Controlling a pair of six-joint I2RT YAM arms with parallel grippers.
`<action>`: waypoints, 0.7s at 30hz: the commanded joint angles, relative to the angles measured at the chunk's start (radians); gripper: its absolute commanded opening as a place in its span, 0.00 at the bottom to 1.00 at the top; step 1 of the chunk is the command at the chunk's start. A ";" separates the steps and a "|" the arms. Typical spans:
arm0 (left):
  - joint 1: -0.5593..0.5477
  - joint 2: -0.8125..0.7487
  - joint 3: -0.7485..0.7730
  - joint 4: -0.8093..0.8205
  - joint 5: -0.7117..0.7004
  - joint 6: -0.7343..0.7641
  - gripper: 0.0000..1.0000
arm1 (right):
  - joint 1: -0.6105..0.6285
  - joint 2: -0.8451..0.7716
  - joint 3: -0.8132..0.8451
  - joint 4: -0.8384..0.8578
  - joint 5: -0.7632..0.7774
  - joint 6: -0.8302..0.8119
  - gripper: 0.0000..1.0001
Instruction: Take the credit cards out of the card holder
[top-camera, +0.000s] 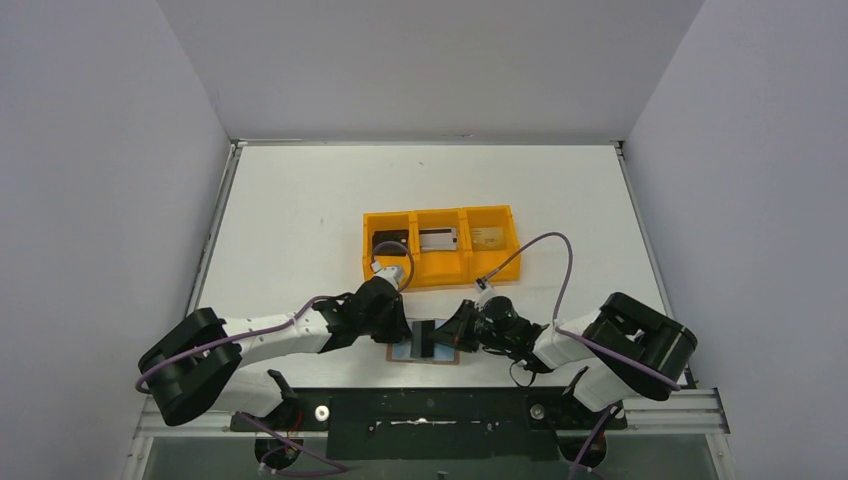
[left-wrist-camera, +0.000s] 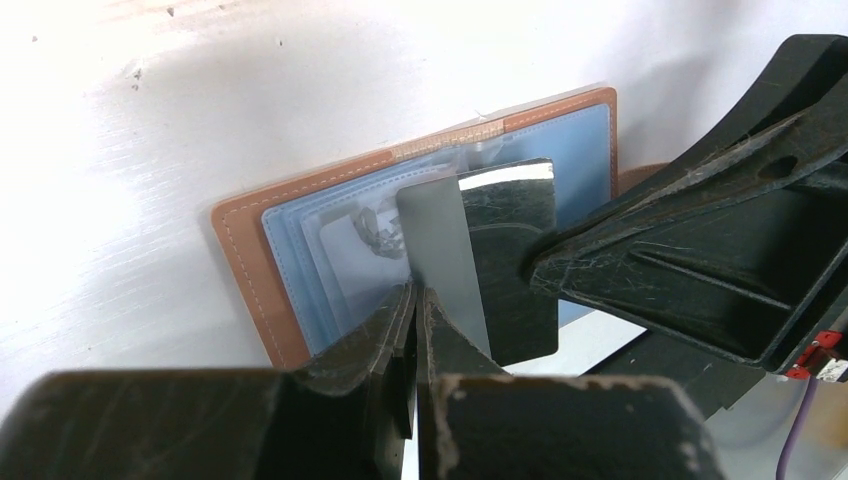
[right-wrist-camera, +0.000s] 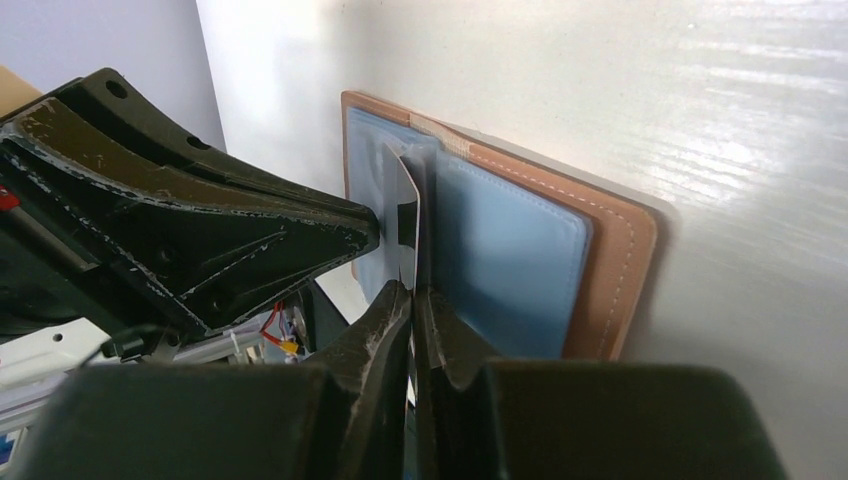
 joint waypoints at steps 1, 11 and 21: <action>-0.008 -0.014 -0.017 -0.087 -0.020 0.023 0.02 | -0.002 -0.048 -0.015 -0.011 0.041 -0.019 0.00; -0.009 0.007 -0.010 -0.072 0.012 0.036 0.01 | 0.008 -0.021 -0.003 0.022 0.038 -0.018 0.27; -0.009 0.002 -0.016 -0.076 -0.008 0.022 0.00 | 0.040 -0.046 0.061 -0.161 0.107 -0.073 0.15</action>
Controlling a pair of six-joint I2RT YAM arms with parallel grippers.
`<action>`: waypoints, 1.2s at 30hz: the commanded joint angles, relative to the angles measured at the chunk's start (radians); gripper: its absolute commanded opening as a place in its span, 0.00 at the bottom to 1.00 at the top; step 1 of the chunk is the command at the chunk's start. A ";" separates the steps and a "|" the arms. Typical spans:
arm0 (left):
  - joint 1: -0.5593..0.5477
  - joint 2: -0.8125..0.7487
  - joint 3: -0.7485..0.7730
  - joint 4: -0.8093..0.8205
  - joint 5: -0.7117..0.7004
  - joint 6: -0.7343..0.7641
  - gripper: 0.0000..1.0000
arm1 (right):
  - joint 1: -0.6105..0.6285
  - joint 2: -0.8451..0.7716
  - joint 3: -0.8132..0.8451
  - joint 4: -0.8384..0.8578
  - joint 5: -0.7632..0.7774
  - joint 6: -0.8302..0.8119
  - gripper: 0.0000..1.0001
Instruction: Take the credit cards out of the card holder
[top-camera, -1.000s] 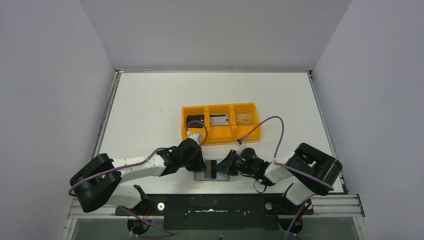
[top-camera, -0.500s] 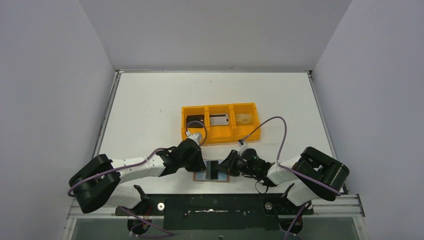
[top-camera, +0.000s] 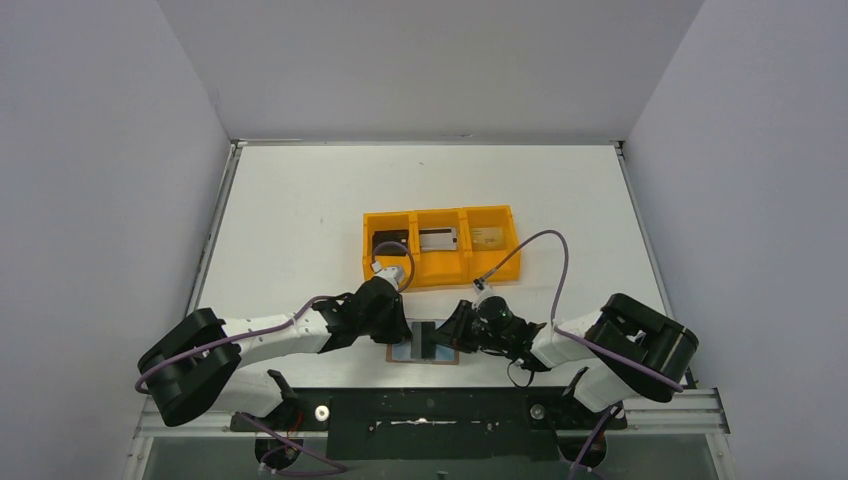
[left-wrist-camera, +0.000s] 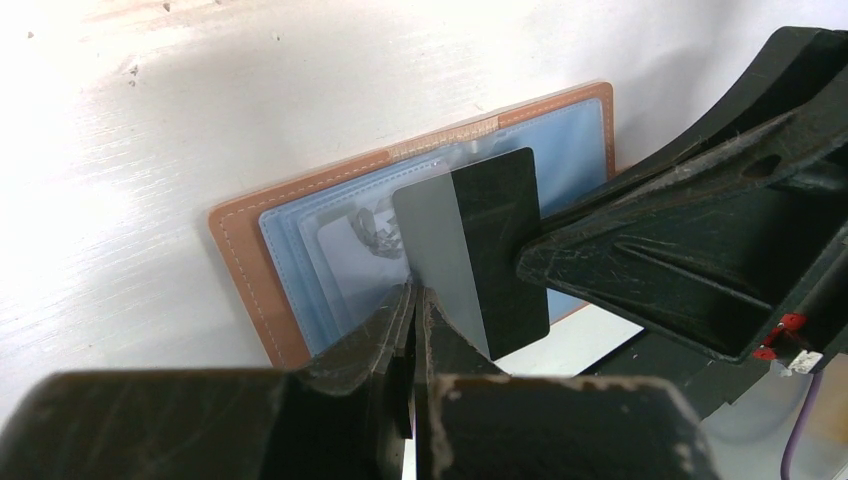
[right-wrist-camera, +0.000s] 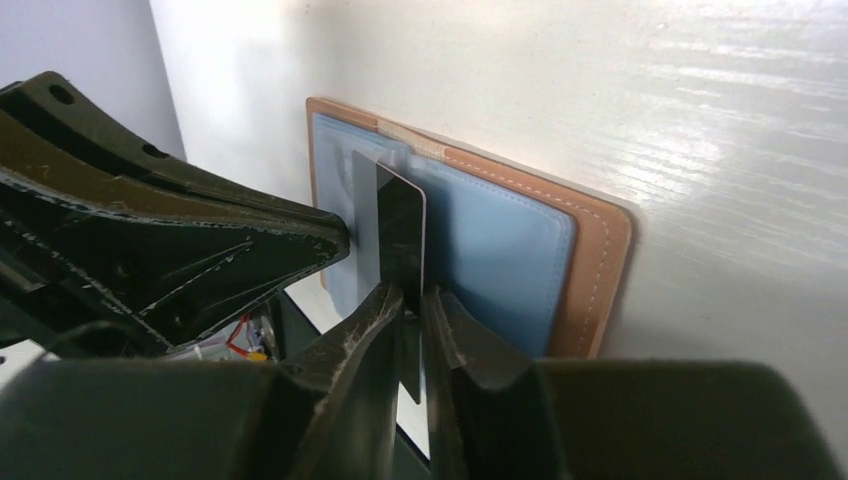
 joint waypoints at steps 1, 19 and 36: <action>-0.007 0.009 -0.015 -0.070 -0.015 0.012 0.00 | 0.012 -0.026 0.047 -0.092 0.059 -0.044 0.11; -0.006 0.001 -0.010 -0.091 -0.090 -0.016 0.00 | 0.130 -0.472 0.232 -0.811 0.555 -0.215 0.00; 0.007 -0.257 0.111 -0.202 -0.290 0.008 0.54 | 0.067 -0.810 0.138 -0.836 0.583 -0.362 0.00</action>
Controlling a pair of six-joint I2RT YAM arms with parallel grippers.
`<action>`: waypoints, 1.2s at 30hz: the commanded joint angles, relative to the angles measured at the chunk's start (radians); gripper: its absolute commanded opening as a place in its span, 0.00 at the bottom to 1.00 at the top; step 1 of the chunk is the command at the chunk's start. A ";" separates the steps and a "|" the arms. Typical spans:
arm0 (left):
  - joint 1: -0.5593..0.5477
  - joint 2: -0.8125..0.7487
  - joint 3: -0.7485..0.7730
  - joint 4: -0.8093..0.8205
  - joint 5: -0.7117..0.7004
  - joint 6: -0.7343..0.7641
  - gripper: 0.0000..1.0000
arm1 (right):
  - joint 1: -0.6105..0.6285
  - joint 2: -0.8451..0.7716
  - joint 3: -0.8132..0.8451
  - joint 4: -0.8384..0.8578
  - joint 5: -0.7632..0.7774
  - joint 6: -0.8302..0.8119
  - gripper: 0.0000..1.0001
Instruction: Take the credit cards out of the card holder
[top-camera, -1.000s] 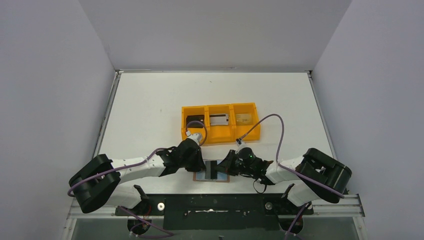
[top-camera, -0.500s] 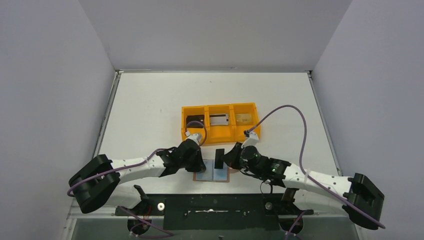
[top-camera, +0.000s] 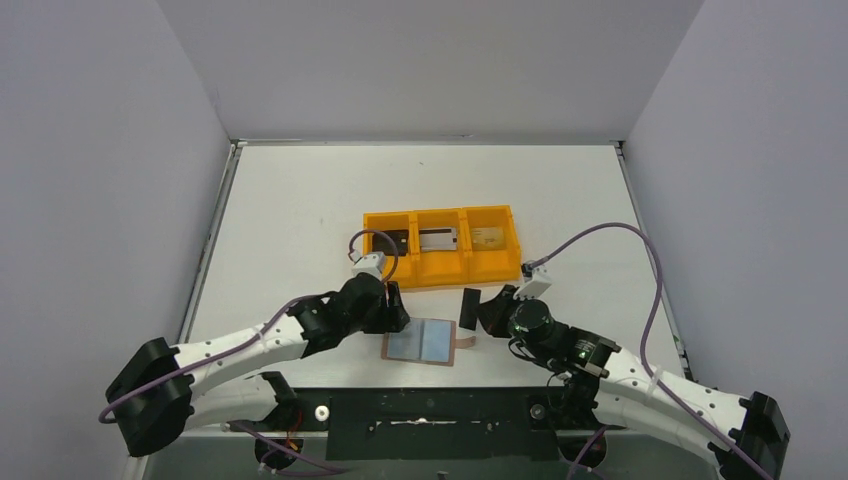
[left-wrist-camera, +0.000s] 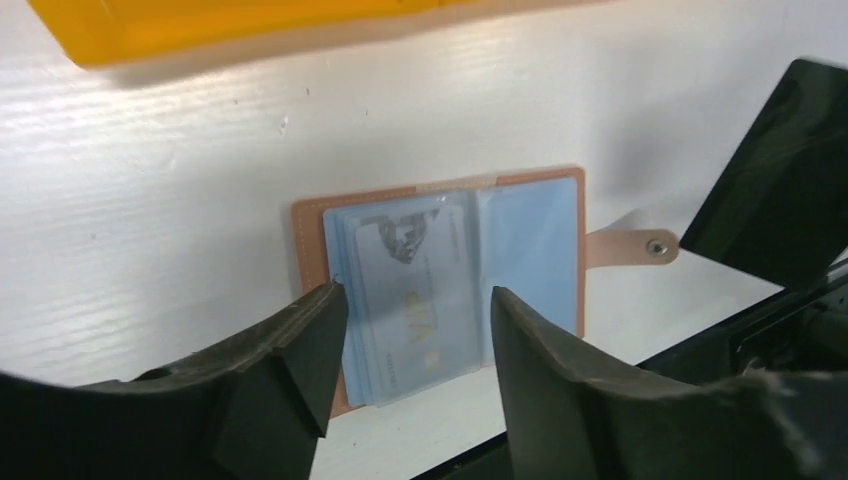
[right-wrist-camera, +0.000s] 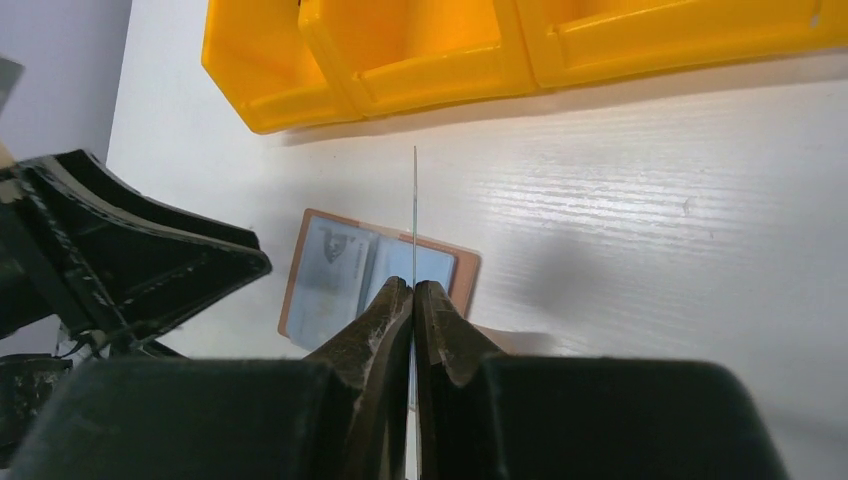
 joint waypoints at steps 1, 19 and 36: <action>0.024 -0.088 0.110 -0.079 -0.130 0.035 0.57 | -0.008 -0.034 0.016 0.024 0.058 -0.112 0.00; 0.487 -0.274 0.172 -0.274 -0.185 0.172 0.89 | 0.026 0.015 0.053 0.255 -0.076 -0.580 0.00; 0.490 -0.315 0.215 -0.354 -0.332 0.284 0.90 | 0.091 0.552 0.485 0.247 -0.096 -1.454 0.00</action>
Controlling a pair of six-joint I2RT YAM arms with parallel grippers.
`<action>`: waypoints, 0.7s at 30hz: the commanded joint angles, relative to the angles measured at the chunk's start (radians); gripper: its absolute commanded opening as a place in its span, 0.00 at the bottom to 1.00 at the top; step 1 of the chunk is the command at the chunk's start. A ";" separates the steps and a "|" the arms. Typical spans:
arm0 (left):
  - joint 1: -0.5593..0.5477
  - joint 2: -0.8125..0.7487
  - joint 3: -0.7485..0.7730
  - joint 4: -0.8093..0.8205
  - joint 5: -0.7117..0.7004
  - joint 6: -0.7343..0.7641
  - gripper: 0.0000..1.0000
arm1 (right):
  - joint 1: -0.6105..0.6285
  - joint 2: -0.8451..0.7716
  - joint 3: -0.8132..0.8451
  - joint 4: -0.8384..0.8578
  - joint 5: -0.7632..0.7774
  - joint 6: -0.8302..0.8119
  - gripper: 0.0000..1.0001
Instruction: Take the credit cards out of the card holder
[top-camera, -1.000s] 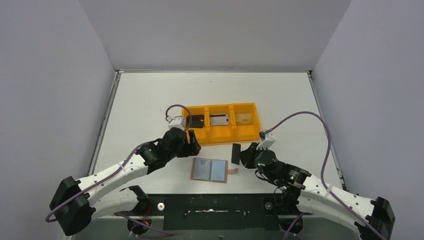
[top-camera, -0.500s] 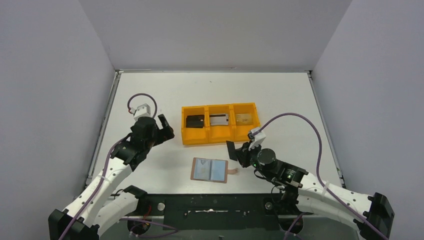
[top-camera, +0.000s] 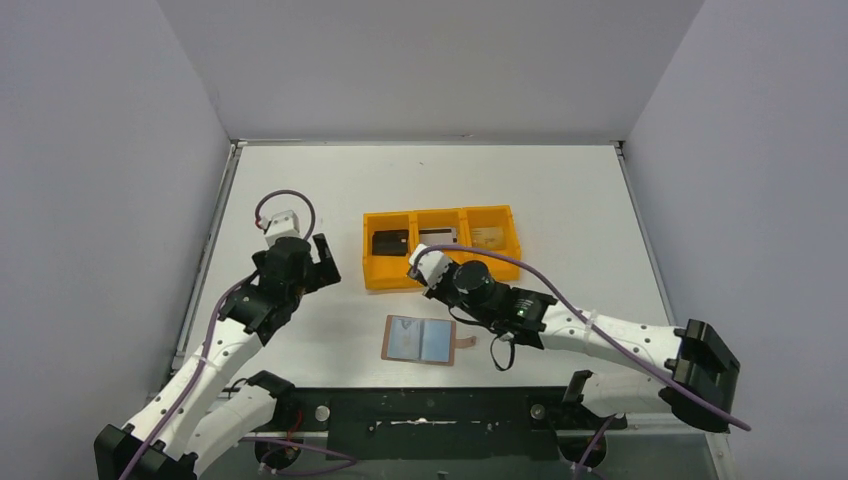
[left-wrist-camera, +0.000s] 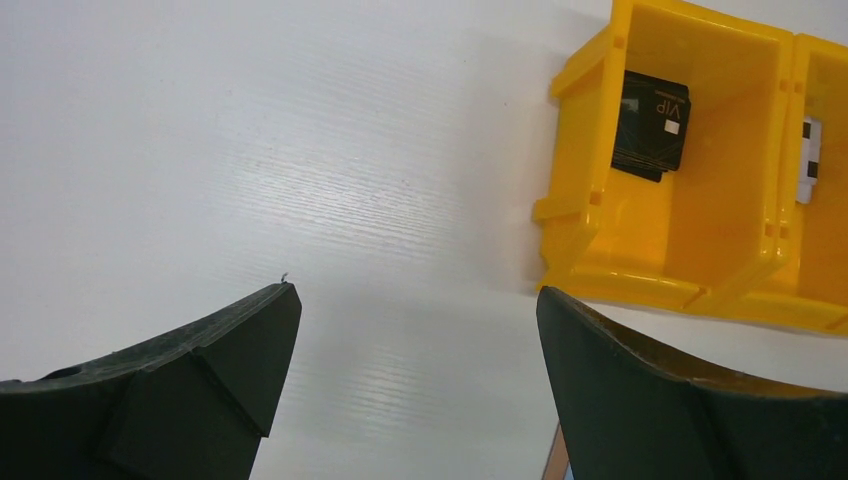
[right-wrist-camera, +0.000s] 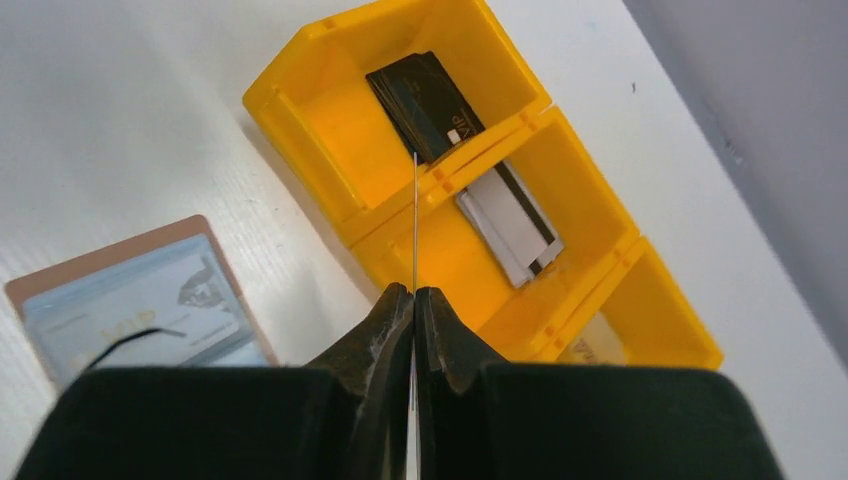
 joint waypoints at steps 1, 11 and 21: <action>0.006 -0.024 0.049 -0.032 -0.109 0.008 0.90 | 0.002 0.146 0.166 0.029 -0.009 -0.329 0.00; 0.006 -0.138 0.052 -0.083 -0.199 -0.034 0.91 | -0.032 0.485 0.560 -0.210 -0.086 -0.564 0.00; 0.006 -0.198 0.046 -0.093 -0.220 -0.048 0.91 | -0.036 0.625 0.665 -0.188 -0.042 -0.515 0.00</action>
